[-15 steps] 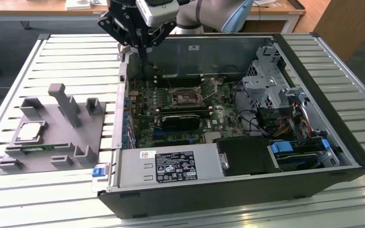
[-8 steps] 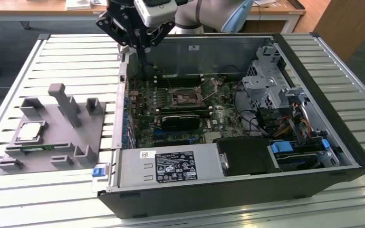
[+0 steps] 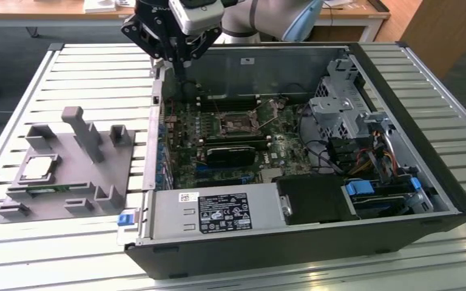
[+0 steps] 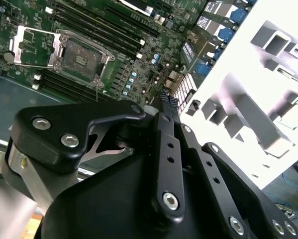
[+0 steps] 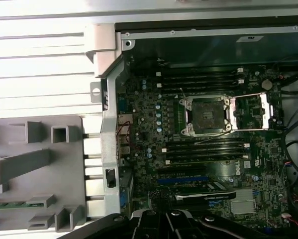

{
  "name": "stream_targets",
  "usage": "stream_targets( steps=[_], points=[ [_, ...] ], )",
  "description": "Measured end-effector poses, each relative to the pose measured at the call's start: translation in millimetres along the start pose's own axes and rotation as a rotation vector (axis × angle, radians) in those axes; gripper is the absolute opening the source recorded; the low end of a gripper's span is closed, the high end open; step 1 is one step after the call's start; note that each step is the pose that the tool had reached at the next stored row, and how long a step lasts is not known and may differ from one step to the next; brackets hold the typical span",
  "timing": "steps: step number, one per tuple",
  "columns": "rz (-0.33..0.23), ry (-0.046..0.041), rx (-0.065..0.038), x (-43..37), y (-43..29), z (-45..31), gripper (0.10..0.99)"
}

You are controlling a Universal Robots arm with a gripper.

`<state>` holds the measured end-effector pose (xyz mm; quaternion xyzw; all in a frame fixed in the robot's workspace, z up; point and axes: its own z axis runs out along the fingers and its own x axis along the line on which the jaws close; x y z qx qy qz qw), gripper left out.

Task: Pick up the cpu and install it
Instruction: 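Reach for the cpu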

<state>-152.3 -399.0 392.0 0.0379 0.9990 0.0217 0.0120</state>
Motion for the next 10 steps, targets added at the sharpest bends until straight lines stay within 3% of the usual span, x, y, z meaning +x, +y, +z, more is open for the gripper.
stream_targets(
  steps=[10],
  points=[
    [0.000,0.0004,0.000,3.3,-0.2,0.2,0.110]
  ],
)
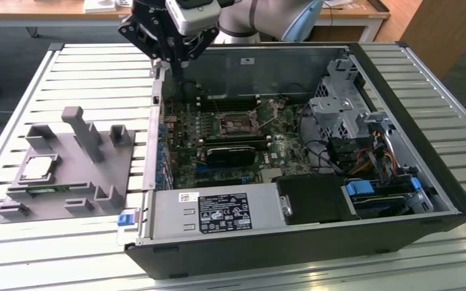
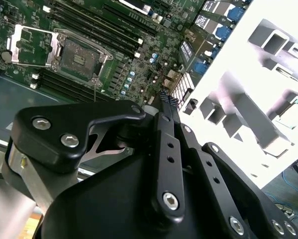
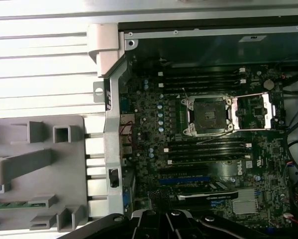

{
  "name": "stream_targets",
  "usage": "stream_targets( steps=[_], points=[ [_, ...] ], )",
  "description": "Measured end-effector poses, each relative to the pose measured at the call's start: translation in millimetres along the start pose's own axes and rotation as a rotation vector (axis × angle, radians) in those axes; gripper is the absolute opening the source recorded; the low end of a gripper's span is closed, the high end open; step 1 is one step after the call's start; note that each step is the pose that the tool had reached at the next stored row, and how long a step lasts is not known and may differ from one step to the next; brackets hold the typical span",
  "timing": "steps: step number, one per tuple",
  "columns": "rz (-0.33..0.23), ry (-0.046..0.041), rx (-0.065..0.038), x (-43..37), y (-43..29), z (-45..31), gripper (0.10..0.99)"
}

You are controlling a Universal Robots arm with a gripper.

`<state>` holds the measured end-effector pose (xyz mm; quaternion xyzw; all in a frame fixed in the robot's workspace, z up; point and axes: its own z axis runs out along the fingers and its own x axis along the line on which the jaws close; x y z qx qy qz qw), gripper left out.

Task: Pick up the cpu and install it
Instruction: 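Reach for the cpu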

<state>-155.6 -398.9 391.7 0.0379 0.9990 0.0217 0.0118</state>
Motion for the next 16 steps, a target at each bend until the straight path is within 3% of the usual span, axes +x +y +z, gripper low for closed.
stream_targets(
  steps=[16],
  points=[
    [0.000,0.0003,0.000,6.2,-0.5,0.4,0.110]
  ],
)
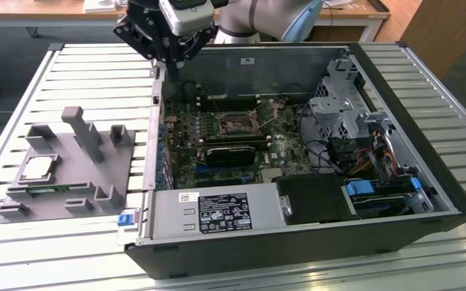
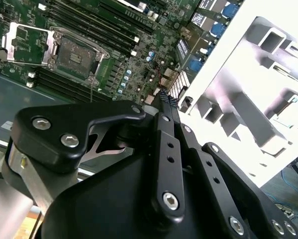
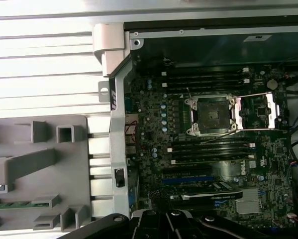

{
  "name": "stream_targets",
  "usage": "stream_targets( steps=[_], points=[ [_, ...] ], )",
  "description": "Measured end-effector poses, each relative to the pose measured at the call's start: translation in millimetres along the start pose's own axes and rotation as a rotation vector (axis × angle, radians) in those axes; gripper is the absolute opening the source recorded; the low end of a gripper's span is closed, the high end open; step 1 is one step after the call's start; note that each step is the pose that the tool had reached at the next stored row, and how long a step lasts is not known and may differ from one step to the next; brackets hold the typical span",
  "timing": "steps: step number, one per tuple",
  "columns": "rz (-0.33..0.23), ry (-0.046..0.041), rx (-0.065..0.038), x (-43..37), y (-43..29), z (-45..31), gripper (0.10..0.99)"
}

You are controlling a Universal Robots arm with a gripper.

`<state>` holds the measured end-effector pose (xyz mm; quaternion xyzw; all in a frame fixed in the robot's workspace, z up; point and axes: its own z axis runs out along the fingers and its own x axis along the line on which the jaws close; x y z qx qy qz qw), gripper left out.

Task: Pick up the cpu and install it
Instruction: 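Reach for the cpu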

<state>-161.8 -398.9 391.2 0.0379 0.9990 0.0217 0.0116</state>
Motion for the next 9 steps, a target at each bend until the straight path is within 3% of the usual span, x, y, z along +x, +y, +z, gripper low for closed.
stream_targets(
  steps=[9],
  points=[
    [0.000,0.0001,0.000,3.8,-0.3,0.2,0.110]
  ],
)
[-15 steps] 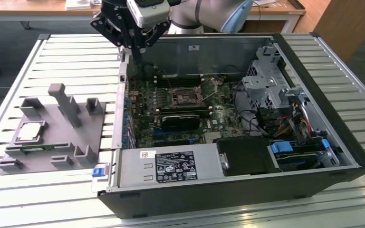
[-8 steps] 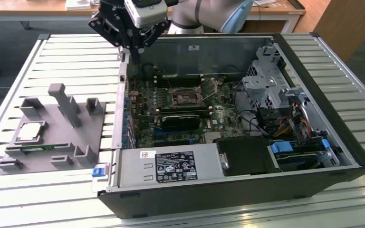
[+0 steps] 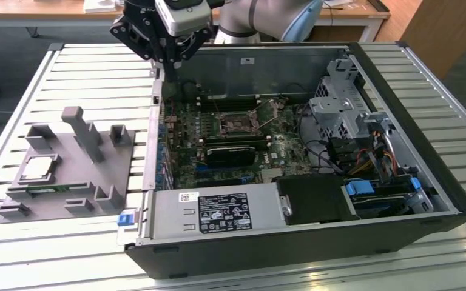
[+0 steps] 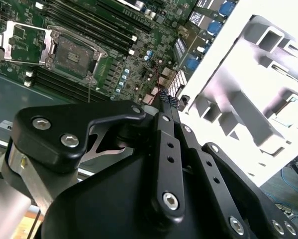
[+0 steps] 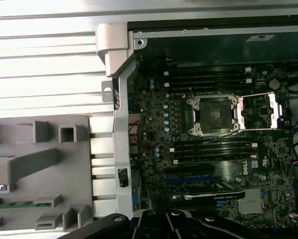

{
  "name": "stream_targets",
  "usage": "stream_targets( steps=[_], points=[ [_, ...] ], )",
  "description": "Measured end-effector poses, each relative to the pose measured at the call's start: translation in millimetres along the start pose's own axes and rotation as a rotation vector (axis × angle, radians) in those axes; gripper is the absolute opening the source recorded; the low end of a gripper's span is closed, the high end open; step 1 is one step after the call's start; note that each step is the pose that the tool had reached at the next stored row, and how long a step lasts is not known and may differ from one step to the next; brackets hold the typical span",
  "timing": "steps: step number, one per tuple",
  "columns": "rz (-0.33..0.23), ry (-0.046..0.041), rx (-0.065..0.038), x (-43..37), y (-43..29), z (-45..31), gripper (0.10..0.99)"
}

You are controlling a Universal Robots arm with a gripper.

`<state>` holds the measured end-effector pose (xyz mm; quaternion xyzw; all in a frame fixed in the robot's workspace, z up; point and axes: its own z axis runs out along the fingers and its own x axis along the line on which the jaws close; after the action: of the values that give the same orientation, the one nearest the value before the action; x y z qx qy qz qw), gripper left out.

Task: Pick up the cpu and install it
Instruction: 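Reach for the cpu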

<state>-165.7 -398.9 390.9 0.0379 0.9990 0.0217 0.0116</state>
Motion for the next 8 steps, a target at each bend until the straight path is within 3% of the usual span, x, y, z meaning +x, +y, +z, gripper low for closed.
stream_targets(
  steps=[8],
  points=[
    [0.000,0.0002,0.000,3.3,-0.3,0.2,0.110]
  ],
)
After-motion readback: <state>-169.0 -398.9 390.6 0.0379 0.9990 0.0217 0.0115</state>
